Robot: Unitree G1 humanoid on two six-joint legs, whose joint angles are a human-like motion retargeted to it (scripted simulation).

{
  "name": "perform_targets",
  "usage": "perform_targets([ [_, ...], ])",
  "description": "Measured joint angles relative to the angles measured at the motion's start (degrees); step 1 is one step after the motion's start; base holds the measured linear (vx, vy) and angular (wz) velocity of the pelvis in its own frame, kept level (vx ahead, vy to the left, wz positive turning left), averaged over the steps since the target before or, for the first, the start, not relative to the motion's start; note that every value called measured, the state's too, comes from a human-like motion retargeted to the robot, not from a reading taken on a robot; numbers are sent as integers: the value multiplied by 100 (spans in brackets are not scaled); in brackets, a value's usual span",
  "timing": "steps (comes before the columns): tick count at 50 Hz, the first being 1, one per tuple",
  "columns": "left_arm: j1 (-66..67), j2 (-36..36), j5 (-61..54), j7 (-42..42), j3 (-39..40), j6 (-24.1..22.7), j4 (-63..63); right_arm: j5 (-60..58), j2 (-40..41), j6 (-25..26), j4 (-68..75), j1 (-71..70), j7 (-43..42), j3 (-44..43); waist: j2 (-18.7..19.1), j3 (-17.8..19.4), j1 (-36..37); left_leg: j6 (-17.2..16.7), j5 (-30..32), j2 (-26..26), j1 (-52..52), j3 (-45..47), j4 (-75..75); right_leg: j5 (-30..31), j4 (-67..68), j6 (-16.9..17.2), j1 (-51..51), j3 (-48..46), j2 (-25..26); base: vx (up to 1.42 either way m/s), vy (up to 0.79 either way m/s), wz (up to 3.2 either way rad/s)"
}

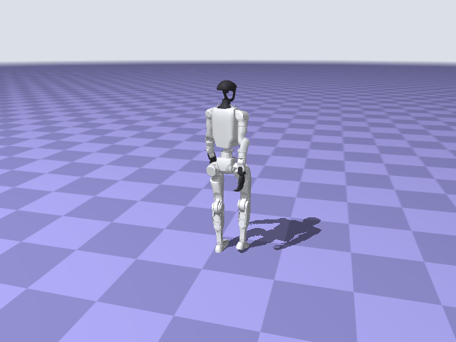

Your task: Walk run

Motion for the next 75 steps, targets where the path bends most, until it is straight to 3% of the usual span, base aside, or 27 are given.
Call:
perform_targets([
  [3,-286,104,179,-11,-122,-190,-335,275,114,9,68,-54,59,-120,-150,118,-114,-40,-240,-230,449,72,-64,-162,-1340,-192,-82,-220,-484,62,-17,-26],
  [5,-439,149,275,48,-191,-272,-411,474,185,-64,92,-52,142,-166,-109,153,-208,-117,-372,-214,690,78,-80,-214,-2137,-337,-206,-306,-518,66,-20,-12],
  [8,-543,180,352,182,-248,-381,-368,533,234,-157,96,-54,254,-166,-86,114,-113,-233,-533,-255,946,280,-60,-376,-2778,175,-313,-871,-554,67,-21,-57],
  [12,-373,92,423,395,-306,-473,-212,323,219,-118,102,-111,288,-181,94,45,-286,-515,-463,-158,1121,186,127,-136,-2278,-722,-344,-1070,-454,74,-24,2],
  [13,-278,48,466,421,-315,-506,-141,222,206,-110,80,-104,270,-226,153,29,-417,-622,-346,-129,1166,73,203,-16,-2236,-704,-292,-1242,-480,80,-25,64],
  [15,-60,-28,596,413,-329,-538,46,73,161,-123,43,-85,225,-292,279,-9,-668,-940,111,-17,1215,-152,413,286,-2226,-822,-170,-847,-321,83,-27,59],
  [18,374,-184,969,434,-284,-333,372,149,76,-86,108,-102,154,-342,418,-79,-792,-1607,1625,120,1051,-506,1185,39,-2020,-1042,50,-807,-293,85,-31,19],
  [20,675,-294,1152,549,-277,-166,578,308,-23,-56,210,-216,129,-385,219,-161,-714,-1867,2658,-168,700,-584,2015,-148,-1869,-1057,177,-563,-517,79,-23,-31],
  [23,1092,-218,1263,587,-255,-90,854,521,-12,-130,173,-395,80,-328,-242,-238,-428,-1866,3523,-451,59,-410,3482,-377,-1867,-1188,537,-357,-606,75,-42,-96],
  [29,1933,-252,1389,630,432,290,1162,465,-9,-202,-434,-841,-53,-224,-599,-173,-54,-931,2106,-3,-1246,-135,4613,-645,-2008,-1356,1221,-64,-426,66,-35,-82],
  [35,2524,-318,653,133,1000,466,1362,420,-113,-341,-1036,-1266,-184,9,-679,60,551,-34,1173,156,-1925,19,2558,-869,-2075,-1433,1845,359,-43,64,-20,-122],
  [40,2662,-385,672,95,1154,564,1362,475,-205,-314,-1199,-1487,-64,8,-604,252,950,143,1104,-217,-2159,-128,391,-1110,-2116,-1516,2421,531,275,67,-14,-85],
  [42,2624,-384,789,146,1153,536,1362,515,-204,-306,-1191,-1458,-25,-14,-625,263,997,-110,953,-450,-2270,-15,-185,-1191,-2124,-1538,2619,468,314,81,-13,-11],
  [43,2584,-370,845,162,1148,518,1362,536,-192,-301,-1165,-1426,-17,-27,-593,270,958,-439,781,-431,-2258,287,-368,-1216,-2116,-1555,2712,359,383,85,-13,20],
  [44,2531,-357,883,175,1141,505,1362,552,-179,-296,-1115,-1384,-13,-37,-599,266,954,-479,695,-442,-2251,462,-428,-1207,-2094,-1560,2785,291,420,80,-14,21],
  [47,2367,-324,931,232,1167,474,1353,539,-123,-259,-846,-1200,16,-44,-726,151,1145,10,726,-409,-2242,732,-119,-999,-1986,-1454,2939,300,454,80,-14,-48],
  [50,2325,-274,846,315,1240,394,1312,351,-41,-131,-463,-873,100,-44,-1020,-134,1457,618,1116,-406,-2239,839,132,-459,-1777,-1056,3023,253,258,99,-17,-92],
  [52,2286,-184,606,280,1229,418,1362,183,52,6,-191,-619,124,-9,-1254,-378,1504,914,1229,-693,-2258,212,191,254,-1489,-455,2987,101,30,109,-19,-63],
  [55,2092,-69,148,76,1201,631,1362,110,173,107,251,-364,174,148,-1299,-574,1253,915,802,-592,-2283,-24,679,1577,-630,810,2738,126,120,95,-21,-7],
  [57,1793,31,-51,18,1040,641,1362,193,190,48,466,-285,359,226,-1090,-565,1117,787,465,-179,-2022,84,880,2060,434,1112,2282,-184,632,87,-52,20],
  [58,1606,49,-136,42,934,614,1362,204,178,39,498,-262,488,243,-1059,-518,1055,711,323,-123,-1811,121,888,2060,1191,1112,1986,-465,669,75,-38,-17],
  [60,1291,41,-256,102,730,554,1214,143,213,92,485,-213,669,262,-762,-547,1176,657,146,166,-1546,115,779,2059,1392,1107,1733,-54,923,66,15,-60],
  [62,944,-95,-209,133,468,471,936,72,195,196,260,-120,660,63,-480,-456,992,763,72,31,-1255,38,648,1223,1918,976,1178,-32,732,78,40,50],
  [65,493,-211,-7,184,113,301,461,284,266,26,-11,59,312,-151,-163,-363,632,705,-2,16,-751,-168,377,237,1781,276,613,-337,365,71,10,123],
  [67,205,-234,46,179,-102,161,174,575,317,-102,-110,153,139,-214,-66,-304,384,671,-69,-60,-480,-352,276,-144,1170,132,383,-433,37,70,1,127],
  [71,-351,-224,46,66,-364,-96,-312,1090,371,-89,-88,136,133,-377,-216,-175,86,615,-277,-413,47,-504,171,-239,-589,98,141,-219,-654,62,-4,95],
  [75,-721,-210,31,-32,-466,-323,-612,1248,398,11,43,-38,368,-513,-195,18,-150,519,-501,-499,534,-893,169,-559,-2009,-117,-192,186,-839,70,-13,85],
])
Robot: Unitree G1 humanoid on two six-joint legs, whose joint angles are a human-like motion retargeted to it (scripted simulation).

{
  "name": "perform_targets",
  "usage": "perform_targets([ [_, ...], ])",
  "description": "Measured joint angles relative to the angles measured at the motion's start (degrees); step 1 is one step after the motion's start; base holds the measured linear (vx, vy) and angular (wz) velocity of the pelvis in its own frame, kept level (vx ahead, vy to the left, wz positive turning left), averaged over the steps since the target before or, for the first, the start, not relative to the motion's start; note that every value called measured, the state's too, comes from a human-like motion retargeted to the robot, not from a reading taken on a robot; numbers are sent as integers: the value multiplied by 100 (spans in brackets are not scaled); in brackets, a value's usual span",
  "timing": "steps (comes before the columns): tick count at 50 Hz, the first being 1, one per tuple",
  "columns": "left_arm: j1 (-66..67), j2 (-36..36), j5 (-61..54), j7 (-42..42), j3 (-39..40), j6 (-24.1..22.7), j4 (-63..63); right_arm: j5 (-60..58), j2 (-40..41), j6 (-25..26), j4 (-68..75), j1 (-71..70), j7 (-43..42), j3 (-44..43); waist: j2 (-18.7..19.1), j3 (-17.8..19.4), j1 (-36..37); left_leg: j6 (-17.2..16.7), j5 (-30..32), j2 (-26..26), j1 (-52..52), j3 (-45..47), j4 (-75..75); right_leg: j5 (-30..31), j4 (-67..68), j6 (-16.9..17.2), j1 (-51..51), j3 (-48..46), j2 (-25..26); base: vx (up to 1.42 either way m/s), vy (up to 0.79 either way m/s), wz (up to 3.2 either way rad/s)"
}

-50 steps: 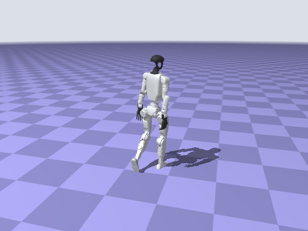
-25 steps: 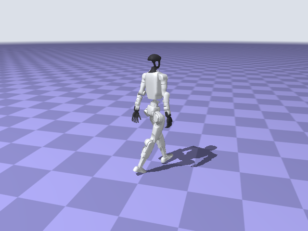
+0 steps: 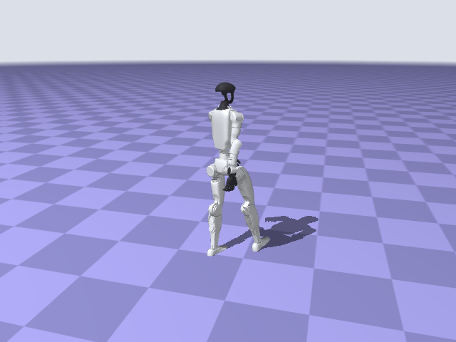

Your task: Walk run

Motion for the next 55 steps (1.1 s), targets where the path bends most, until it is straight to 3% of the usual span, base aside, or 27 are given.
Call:
perform_targets([
  [3,-35,-15,21,11,-118,-121,-46,-127,-5,-47,-26,-52,51,63,37,105,124,-129,-118,30,351,-64,7,-115,-697,594,-156,-191,-24,78,-23,24],
  [4,12,-19,50,13,-171,-139,-26,-195,-1,-68,-53,-38,31,104,50,139,125,-169,-132,40,481,-117,22,-114,-685,608,-144,-215,-22,74,-24,36],
  [7,189,-20,251,33,-243,-138,194,-575,-48,-33,-138,-92,-65,168,65,122,37,-324,5,28,673,-289,163,127,-308,168,-139,107,79,84,-30,70],
  [9,386,-41,497,70,-269,-61,503,-857,-98,-5,-162,-88,-156,95,138,41,-200,-555,359,88,722,-580,377,316,-72,220,-47,-390,-24,90,-33,146],
  [10,495,-43,645,91,-264,2,690,-973,-122,1,-160,-79,-200,62,193,0,-361,-709,613,143,721,-756,529,518,9,306,26,-574,-75,93,-40,133],
  [13,952,-66,1272,188,-183,488,1245,-891,-252,76,47,-129,-218,41,369,-88,-306,-1413,2166,376,514,-949,1310,213,419,-118,167,-204,117,93,-40,60],
  [15,1159,-34,1542,329,-158,858,1698,-725,-383,122,222,-278,-114,14,293,-73,-189,-1956,3108,285,166,-1048,2247,17,522,-397,396,-239,92,78,-31,26],
  [17,1339,103,1642,266,-103,1079,1975,-505,-450,92,242,-426,-34,78,75,-100,-157,-2145,3690,192,-319,-699,3265,-85,451,-572,661,-623,-112,81,-37,38],
  [19,1636,139,1772,88,60,1270,1975,-302,-484,59,148,-557,-61,117,-27,-160,-138,-1852,3782,349,-850,-353,3999,-253,394,-715,872,-497,-42,75,-34,82],
  [22,2018,140,1797,58,428,1266,1970,-148,-517,-14,-131,-749,-221,130,-133,-133,-47,-1015,2906,914,-1615,405,4674,-383,231,-781,1248,-737,-37,71,-35,64],
  [25,2311,183,1374,183,752,925,1925,-108,-573,-127,-477,-961,-361,215,-328,-70,432,-579,2123,1092,-2319,1067,4656,-458,77,-876,1526,-595,101,50,-26,-43],
  [28,2562,186,864,247,1106,809,1922,-142,-679,-221,-745,-1120,-399,295,-417,-29,778,-540,1690,851,-2806,1105,3663,-576,-58,-917,1828,-780,215,73,-26,-22],
  [32,2721,141,283,224,1608,955,1975,-210,-861,-195,-876,-1399,-315,411,-383,101,1042,-442,1688,751,-3027,1440,1625,-827,-111,-991,2227,-776,585,72,-25,9],
  [37,2882,-7,4,186,1747,1002,1975,-424,-982,-29,-794,-1659,-207,532,-472,110,1176,-653,977,371,-3077,2169,-264,-1019,-176,-970,2686,-1094,813,71,-23,12],
  [40,2912,-128,216,128,1729,1062,1975,-619,-927,22,-786,-1649,-158,642,-690,69,1333,-151,1140,253,-3019,2296,-384,-887,-48,-809,2874,-1024,744,87,-16,-36],
  [43,2922,-222,607,185,1696,1192,1975,-864,-780,-84,-769,-1433,-156,729,-899,-54,1618,185,1526,186,-2968,1961,-151,-335,217,-392,3027,-936,610,102,-11,-77],
  [45,2917,-245,805,281,1647,1236,1975,-1000,-651,-149,-706,-1223,-171,758,-1003,-146,1724,251,1676,122,-2843,1770,-78,415,503,26,3114,-1068,465,98,-6,-52],
  [47,2823,-217,862,349,1545,1240,1975,-918,-510,-148,-559,-1024,-216,764,-1043,-228,1615,314,1447,124,-2834,1503,254,1475,1022,558,3028,-987,441,104,-3,30],
  [50,2481,-97,688,442,1275,1193,1956,-520,-390,-165,-246,-807,-135,671,-668,-217,1305,395,1038,375,-2568,1180,581,2532,2441,995,2466,-517,1154,93,-8,104],
  [52,2159,-26,480,489,1116,1148,1842,-384,-391,-105,-97,-733,71,541,-531,-142,1201,374,840,373,-2206,1027,539,2529,3565,1162,1977,-351,1373,87,-10,59],
  [55,1697,37,332,456,980,1045,1525,-370,-357,60,-60,-559,157,334,-229,-121,1337,274,643,574,-1878,903,488,1643,4134,744,1332,-287,1367,67,1,2],
])
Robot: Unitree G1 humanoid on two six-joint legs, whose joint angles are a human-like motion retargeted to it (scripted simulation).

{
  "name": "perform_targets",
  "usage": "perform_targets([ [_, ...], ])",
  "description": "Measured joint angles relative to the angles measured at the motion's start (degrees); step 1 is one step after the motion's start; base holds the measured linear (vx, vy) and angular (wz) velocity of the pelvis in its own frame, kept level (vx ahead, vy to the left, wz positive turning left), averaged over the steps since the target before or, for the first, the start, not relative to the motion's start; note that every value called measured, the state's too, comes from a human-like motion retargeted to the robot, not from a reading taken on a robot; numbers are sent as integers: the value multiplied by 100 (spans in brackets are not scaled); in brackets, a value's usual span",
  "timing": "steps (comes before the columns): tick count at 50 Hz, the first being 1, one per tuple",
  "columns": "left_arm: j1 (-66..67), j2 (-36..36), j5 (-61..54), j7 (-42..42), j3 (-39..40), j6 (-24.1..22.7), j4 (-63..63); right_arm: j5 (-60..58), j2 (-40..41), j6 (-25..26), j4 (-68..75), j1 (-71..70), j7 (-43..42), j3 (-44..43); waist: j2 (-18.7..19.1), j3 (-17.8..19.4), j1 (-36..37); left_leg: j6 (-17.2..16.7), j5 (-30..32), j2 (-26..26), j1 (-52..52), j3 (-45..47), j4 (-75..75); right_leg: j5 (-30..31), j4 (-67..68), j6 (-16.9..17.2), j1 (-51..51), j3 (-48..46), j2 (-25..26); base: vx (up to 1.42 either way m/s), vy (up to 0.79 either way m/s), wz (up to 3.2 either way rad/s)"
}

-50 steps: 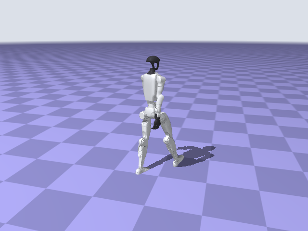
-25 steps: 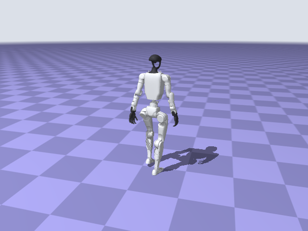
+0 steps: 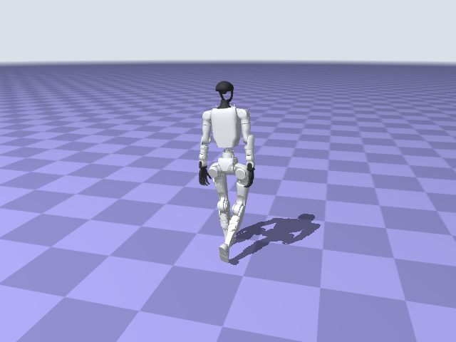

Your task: Walk run

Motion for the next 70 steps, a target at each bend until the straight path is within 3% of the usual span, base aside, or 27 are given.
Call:
perform_targets([
  [3,-399,85,-64,-31,-207,-283,-424,-27,41,-102,-11,259,-201,-160,257,29,-328,-80,-88,29,454,-180,-215,-857,-139,-263,-567,-37,-196,72,-4,123],
  [5,-668,170,-131,-27,-338,-504,-675,-62,64,-132,-12,413,-270,-188,329,49,-550,-95,-167,-56,710,-372,-324,-1321,-604,-385,-889,-105,-585,73,-11,123],
  [10,-1297,392,-236,-139,-535,-819,-1112,-155,95,-39,103,633,-235,-248,144,214,-827,-144,-478,-425,1421,-669,-446,-1623,-2826,-375,-1225,112,-1578,66,-18,86],
  [13,-1512,462,-248,-231,-487,-890,-1260,-170,116,-20,197,655,-189,-267,135,322,-908,-268,-676,-402,1884,-781,-505,-1988,-4107,-562,-1355,699,-1645,78,-32,55],
  [15,-1536,450,-301,-217,-447,-933,-1300,-210,126,-28,211,680,-164,-278,173,332,-862,-383,-803,-315,2137,-752,-525,-2102,-4798,-243,-1330,1020,-1606,73,-31,18],
  [17,-1478,417,-370,-183,-425,-968,-1258,-255,119,-26,198,687,-157,-285,167,349,-911,-472,-901,-312,2344,-821,-429,-2143,-4688,-5,-1372,588,-1704,80,-38,44],
  [18,-1398,392,-390,-174,-427,-973,-1228,-273,126,-22,177,711,-174,-282,180,345,-969,-520,-899,-288,2443,-871,-382,-2108,-4503,-206,-1329,621,-1652,70,-33,62],
  [20,-1251,327,-383,-183,-383,-993,-1091,-327,70,50,157,628,-191,-337,134,236,-1063,-653,-791,-317,2479,-929,-201,-2041,-4083,-283,-1410,89,-1720,73,-34,77],
  [22,-1025,271,-206,-205,-364,-986,-871,-354,44,48,122,615,-240,-438,153,118,-1313,-882,-316,-244,2479,-1174,68,-1564,-4000,-169,-1237,242,-1665,87,-48,115],
  [25,-568,163,291,-138,-322,-779,-506,-228,19,35,118,607,-258,-497,301,31,-1463,-1314,988,63,2283,-1434,922,-1625,-3768,-314,-963,483,-1532,82,-51,88],
  [28,-184,22,545,55,-413,-477,-116,-27,-135,105,171,386,-157,-445,86,36,-1246,-1734,2343,-43,1613,-1316,2568,-1726,-3811,-590,-609,10,-1709,73,-45,8],
  [30,65,-21,700,-3,-416,-402,66,0,-226,149,129,199,-155,-364,-106,6,-1095,-1670,3058,-65,1094,-979,3544,-1823,-3854,-785,-418,-36,-1719,66,-36,-5],
  [33,433,-137,956,-218,-366,-271,111,-67,-356,166,-40,-131,-277,-292,-101,76,-1148,-1139,2332,340,337,-607,4398,-1976,-3933,-924,-109,-17,-1547,67,-34,63],
  [37,854,-300,1144,-244,-90,-188,189,-130,-490,93,-457,-464,-417,-121,-304,192,-592,-700,1532,284,-514,24,4382,-2079,-4111,-1052,275,-76,-1457,58,-28,-45],
  [41,1113,-382,1052,-250,80,-80,371,-108,-592,-38,-866,-652,-530,-61,-369,242,-148,-473,1015,-48,-1115,119,2928,-2274,-4244,-1147,635,-204,-1295,53,-19,-17],
  [45,1180,-431,934,-338,226,70,449,13,-670,-111,-1051,-804,-572,-84,-228,310,17,-345,902,-92,-1167,585,724,-2550,-4280,-1293,1024,-339,-912,66,-18,39],
  [48,1165,-453,870,-357,324,60,449,123,-681,-150,-1003,-850,-524,-64,-270,293,88,-286,560,-489,-1138,732,-556,-2691,-4308,-1357,1305,-670,-812,76,-17,39],
  [51,1089,-465,809,-394,446,8,449,64,-652,-143,-892,-817,-414,9,-385,250,239,-133,461,-553,-1056,995,-953,-2740,-4203,-1358,1529,-697,-781,73,-11,-3],
  [55,965,-429,588,-355,664,-56,449,-394,-508,-24,-725,-569,-345,88,-575,16,507,189,586,-291,-933,1671,-387,-2363,-3931,-1116,1730,-607,-823,97,-4,-39],
  [57,902,-367,362,-289,797,-91,449,-707,-405,74,-585,-369,-380,98,-630,-175,543,210,1032,-471,-807,1154,-505,-1779,-3722,-780,1815,-857,-882,110,-3,-3],
  [60,733,-265,-174,-239,983,-86,449,-1025,-228,225,-304,-48,-536,179,-764,-367,500,272,659,-580,-754,567,-216,-372,-2991,-21,1736,-736,-973,98,-3,15],
  [63,250,-119,-705,-360,932,-88,411,-973,-168,261,10,136,-536,253,-379,-327,155,286,299,-318,-388,283,5,627,-1526,433,1162,-322,-191,89,-11,97],
  [65,-98,-94,-897,-452,881,-90,217,-1000,-168,335,187,150,-359,199,-203,-305,139,161,103,-84,-188,151,75,899,-665,467,695,-218,153,71,-18,38],
  [67,-378,-148,-961,-547,723,-171,-92,-1052,-156,468,194,229,-192,68,-57,-265,99,157,-31,-119,63,79,54,114,-112,415,284,-24,110,75,7,44],
  [70,-718,-230,-823,-599,411,-422,-678,-903,-109,371,86,403,-174,-94,196,-187,-193,84,-112,-104,464,-129,-82,-799,6,75,-284,6,-44,61,5,116],
])
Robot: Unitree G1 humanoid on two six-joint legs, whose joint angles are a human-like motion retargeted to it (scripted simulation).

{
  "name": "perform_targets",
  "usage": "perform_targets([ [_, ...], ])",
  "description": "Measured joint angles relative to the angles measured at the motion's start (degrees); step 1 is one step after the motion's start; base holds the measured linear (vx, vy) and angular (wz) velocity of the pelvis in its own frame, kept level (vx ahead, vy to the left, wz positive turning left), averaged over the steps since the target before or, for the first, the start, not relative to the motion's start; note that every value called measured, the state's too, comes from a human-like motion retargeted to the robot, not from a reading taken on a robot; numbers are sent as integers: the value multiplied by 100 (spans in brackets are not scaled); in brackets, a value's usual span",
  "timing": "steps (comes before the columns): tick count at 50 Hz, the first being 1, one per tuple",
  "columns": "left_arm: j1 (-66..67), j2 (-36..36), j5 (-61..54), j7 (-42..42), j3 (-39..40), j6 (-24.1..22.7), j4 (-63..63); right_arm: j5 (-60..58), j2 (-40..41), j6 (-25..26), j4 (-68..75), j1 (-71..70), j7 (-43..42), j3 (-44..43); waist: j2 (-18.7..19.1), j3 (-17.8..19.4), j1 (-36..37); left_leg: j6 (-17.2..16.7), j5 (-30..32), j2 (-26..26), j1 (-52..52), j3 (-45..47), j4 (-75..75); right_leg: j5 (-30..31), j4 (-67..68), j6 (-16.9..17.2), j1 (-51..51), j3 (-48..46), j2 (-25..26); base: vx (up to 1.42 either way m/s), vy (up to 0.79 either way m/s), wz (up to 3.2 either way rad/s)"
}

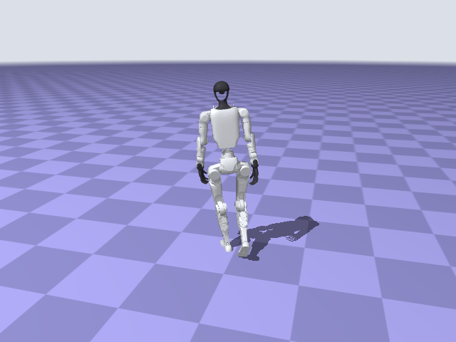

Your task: Walk run

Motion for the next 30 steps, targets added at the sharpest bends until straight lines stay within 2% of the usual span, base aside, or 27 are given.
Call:
perform_targets([
  [2,-169,-27,179,17,-266,-207,-376,189,27,-115,-73,139,-79,-77,154,23,-250,-22,-56,-37,219,-238,-69,-533,-389,-255,-323,-104,-311,68,-1,151],
  [3,-245,-24,283,32,-384,-302,-548,278,39,-133,-95,202,-115,-115,175,21,-350,-29,-88,-92,321,-335,-108,-676,-731,-278,-440,-177,-559,71,-6,133],
  [8,-608,67,684,244,-774,-550,-1005,708,36,-113,38,349,-76,-155,-75,124,-621,-59,-331,-561,927,-696,-201,-686,-2930,-226,-759,-258,-1558,65,-12,109],
  [10,-716,110,712,305,-869,-584,-984,791,15,-114,129,345,27,-102,-155,198,-649,-118,-438,-654,1210,-829,-222,-905,-3641,-243,-908,7,-1641,66,-18,85],
  [13,-727,124,677,293,-898,-594,-794,670,-3,-122,146,346,92,2,-170,275,-602,-273,-550,-621,1630,-946,-277,-1235,-4535,128,-1031,418,-1583,79,-26,60],
  [15,-656,112,657,264,-870,-579,-581,495,-20,-112,98,337,48,42,-122,272,-609,-346,-592,-582,1821,-1087,-241,-1275,-4770,228,-1003,384,-1550,76,-26,65],
  [18,-405,71,718,270,-734,-468,-163,242,-38,-74,-28,308,-124,24,-112,164,-741,-523,-430,-589,1958,-1324,-67,-939,-4349,-144,-971,463,-1441,85,-32,93],
  [20,-165,53,834,281,-624,-336,152,195,-44,-60,-82,274,-229,-19,-66,84,-970,-732,-102,-532,1992,-1597,166,-462,-4183,-200,-883,298,-1433,81,-35,135],
  [22,174,17,1032,291,-471,-100,417,264,-37,-47,-87,212,-259,-66,76,15,-1075,-1039,618,-326,1902,-1714,556,-643,-3971,-553,-747,745,-1203,87,-44,108],
  [25,674,-104,1203,422,-420,294,828,546,-90,-47,-70,102,-156,-205,144,17,-998,-1704,2177,-236,1522,-1877,1675,-881,-3793,-953,-458,434,-1246,82,-35,79],
  [27,859,-63,1172,428,-429,401,1127,828,-163,-116,-82,-33,-54,-128,-31,10,-881,-2007,2880,-431,1012,-1636,2752,-987,-3846,-1049,-217,-124,-1520,69,-28,53],
  [28,998,-60,1203,342,-431,468,1127,955,-198,-152,-92,-104,-33,-85,-112,-7,-823,-1998,3214,-437,745,-1401,3205,-1061,-3866,-1111,-118,-193,-1552,65,-26,83],
  [30,1246,-80,1346,202,-416,580,1127,1126,-267,-171,-121,-249,-46,-29,-138,-25,-871,-1519,3042,-17,167,-838,4020,-1219,-3906,-1232,89,-16,-1430,66,-29,130],
])
